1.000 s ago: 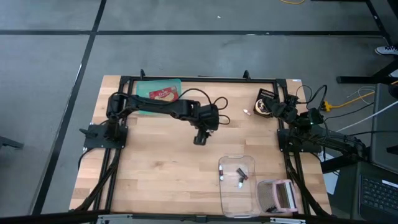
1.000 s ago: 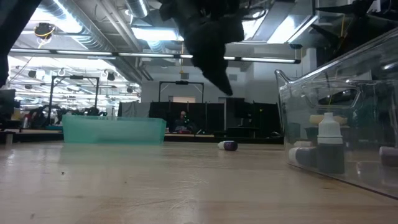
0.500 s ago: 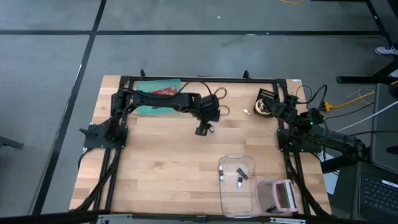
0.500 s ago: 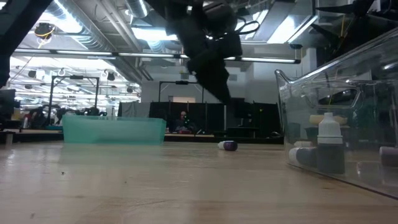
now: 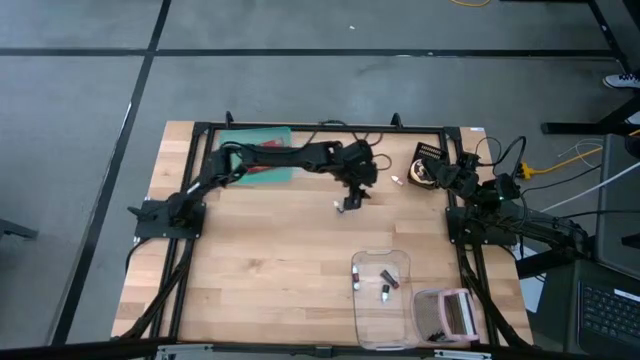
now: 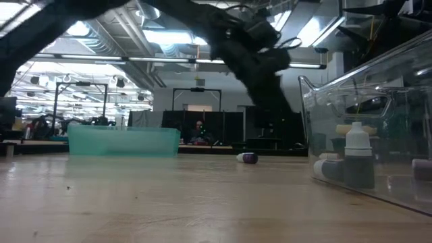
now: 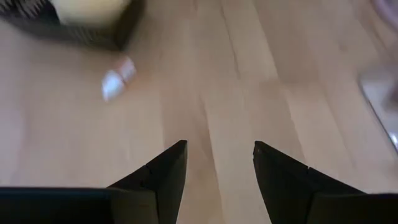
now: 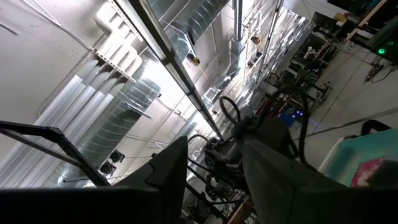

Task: Pick & Place Food Item
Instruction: Put the purple food coloring bottle into the transparent bin

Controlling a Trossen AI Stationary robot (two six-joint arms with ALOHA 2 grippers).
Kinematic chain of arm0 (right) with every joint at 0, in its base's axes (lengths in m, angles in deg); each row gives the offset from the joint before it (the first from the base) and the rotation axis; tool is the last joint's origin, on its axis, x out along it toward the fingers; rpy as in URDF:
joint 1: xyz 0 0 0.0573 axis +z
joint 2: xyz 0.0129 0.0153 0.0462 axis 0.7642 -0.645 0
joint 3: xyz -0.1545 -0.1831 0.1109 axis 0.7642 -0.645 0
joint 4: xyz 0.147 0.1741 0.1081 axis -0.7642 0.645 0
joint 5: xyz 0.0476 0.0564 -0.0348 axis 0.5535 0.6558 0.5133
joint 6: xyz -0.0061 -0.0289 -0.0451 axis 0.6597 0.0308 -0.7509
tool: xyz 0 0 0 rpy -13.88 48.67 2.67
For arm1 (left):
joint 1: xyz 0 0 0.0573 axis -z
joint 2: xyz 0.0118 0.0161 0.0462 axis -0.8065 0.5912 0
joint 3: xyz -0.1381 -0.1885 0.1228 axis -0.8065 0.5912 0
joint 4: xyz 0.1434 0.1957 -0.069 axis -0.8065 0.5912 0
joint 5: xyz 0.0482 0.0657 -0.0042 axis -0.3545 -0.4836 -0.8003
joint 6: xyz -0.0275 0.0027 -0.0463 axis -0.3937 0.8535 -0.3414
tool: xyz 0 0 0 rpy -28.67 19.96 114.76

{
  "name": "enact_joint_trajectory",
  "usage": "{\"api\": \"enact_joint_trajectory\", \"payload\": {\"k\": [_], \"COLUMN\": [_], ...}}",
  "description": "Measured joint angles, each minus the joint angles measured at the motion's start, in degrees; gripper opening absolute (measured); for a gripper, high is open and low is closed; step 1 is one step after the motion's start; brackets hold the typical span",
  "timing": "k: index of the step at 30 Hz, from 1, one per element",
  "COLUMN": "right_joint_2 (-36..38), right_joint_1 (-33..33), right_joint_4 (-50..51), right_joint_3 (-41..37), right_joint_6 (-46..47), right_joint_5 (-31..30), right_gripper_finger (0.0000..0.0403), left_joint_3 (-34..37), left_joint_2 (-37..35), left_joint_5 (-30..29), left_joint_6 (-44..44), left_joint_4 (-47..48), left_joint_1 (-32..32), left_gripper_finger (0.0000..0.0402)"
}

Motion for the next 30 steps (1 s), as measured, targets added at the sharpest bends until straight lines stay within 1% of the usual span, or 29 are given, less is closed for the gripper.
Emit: {"api": "enact_joint_trajectory", "payload": {"k": [4, 7, 11, 15, 20, 25, 30], "right_joint_2": [0.0, 0.01, -0.01, -0.01, 0.01, -0.01, 0.01], "right_joint_1": [0.0, 0.0, -0.01, 0.01, 0.01, 0.01, 0.01], "right_joint_4": [0.0, 0.0, 0.02, 0.03, 0.04, 0.04, 0.07], "right_joint_3": [-0.01, 0.0, -0.01, -0.01, -0.01, -0.01, -0.01], "right_joint_6": [0.15, 0.15, 0.15, -0.27, -1.36, -1.36, -1.63], "right_joint_5": [-0.14, 0.68, 1.91, 2.19, 2.21, 2.6, 2.67], "right_gripper_finger": [0.0155, 0.0155, 0.0155, 0.0155, 0.0155, 0.0155, 0.0155], "left_joint_3": [-8.74, -11.78, -11.16, -9.85, -8.04, -7.66, -5.74], "left_joint_2": [4.48, 6.43, 6.92, 6.92, 6.86, 6.83, 6.85], "left_joint_5": [1.5, 1.6, 0.91, -1.18, -1.18, -0.74, -0.97], "left_joint_6": [-0.76, 1.36, 9.56, 15.98, 17.93, 21.49, 22.16], "left_joint_4": [-0.16, 1.85, 13.49, 21.89, 23.44, 27.65, 27.35], "left_joint_1": [0.0, 0.0, -0.16, -0.14, 0.05, 0.95, 2.33], "left_gripper_finger": [0.018, 0.018, 0.0179, 0.0179, 0.0179, 0.0179, 0.0179]}}
